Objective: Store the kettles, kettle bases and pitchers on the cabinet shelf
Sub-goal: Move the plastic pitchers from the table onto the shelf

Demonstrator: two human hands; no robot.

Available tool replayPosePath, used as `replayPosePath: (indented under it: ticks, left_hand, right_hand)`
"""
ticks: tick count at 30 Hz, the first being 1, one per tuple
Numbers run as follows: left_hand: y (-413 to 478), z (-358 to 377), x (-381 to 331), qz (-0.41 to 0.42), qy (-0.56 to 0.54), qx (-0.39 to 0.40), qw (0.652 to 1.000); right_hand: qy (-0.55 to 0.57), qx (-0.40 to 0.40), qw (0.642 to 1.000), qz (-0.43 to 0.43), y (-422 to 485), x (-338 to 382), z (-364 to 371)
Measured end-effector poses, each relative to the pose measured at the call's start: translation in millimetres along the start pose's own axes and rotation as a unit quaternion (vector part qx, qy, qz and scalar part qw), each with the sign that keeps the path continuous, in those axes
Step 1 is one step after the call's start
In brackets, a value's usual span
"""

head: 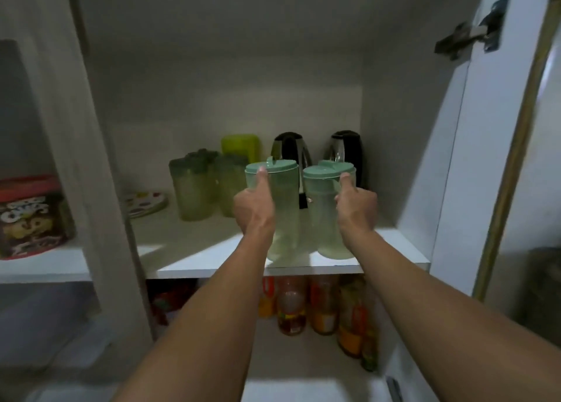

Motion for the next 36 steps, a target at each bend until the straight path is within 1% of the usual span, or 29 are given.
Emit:
replayPosePath:
  ticks: [3,10,14,17,19,23,29,33,36]
  left_hand:
    - [24.2,30.8,25.2,-0.016,0.012,0.015,1.000]
    - [72.1,72.6,53.4,-0.011,-0.001,0.060,0.998]
    - [100.8,83.6,62.3,-0.035,-0.014,0.076,0.996]
    - [118.2,90.7,66.8,-0.036,0.023,0.096,0.994]
    - [128.4,94.3,70.4,-0.022,0.045,0.119,0.992]
    - [141.2,92.9,72.1,-0.015,0.056,0.151,0.987]
    - [141.7,83.6,62.4,-0.009,0.152,0.126,0.980]
    - [129.0,73.7,52.5,-0.029,0.156,0.082,0.984]
    - [114.8,58.8,49.1,-0.026,0.142,0.027,0.989]
  right_hand:
    - [0.008,-0.025,0.999,0.029,33.1,-18.3,3.1]
    - [0.038,-0.040,0.998,0.030,83.9,-34.6,27.8]
    - [0.037,-0.050,0.997,0.037,101.3,-37.0,40.7]
    - [0.026,-0.056,0.997,0.054,110.7,-37.9,45.6]
    - [0.019,-0.058,0.996,0.067,114.6,-38.1,48.2]
    - [-0.004,-0.045,0.996,0.081,124.3,-38.1,54.6]
    - [-0.047,-0.006,0.995,0.083,122.6,-30.7,53.5]
    - [-0.076,0.003,0.994,0.085,117.9,-30.7,41.3]
    - [-0.078,0.015,0.992,0.093,105.9,-33.9,28.7]
Point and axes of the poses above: each hand's wrist, its own y-axis towards the middle knuckle, its own z-axis out of the palm, x = y × z, the point moved 4 cm from there along y, towards the middle knuckle, and after that the axes turned 3 degrees about z, right-handed, at the moved point
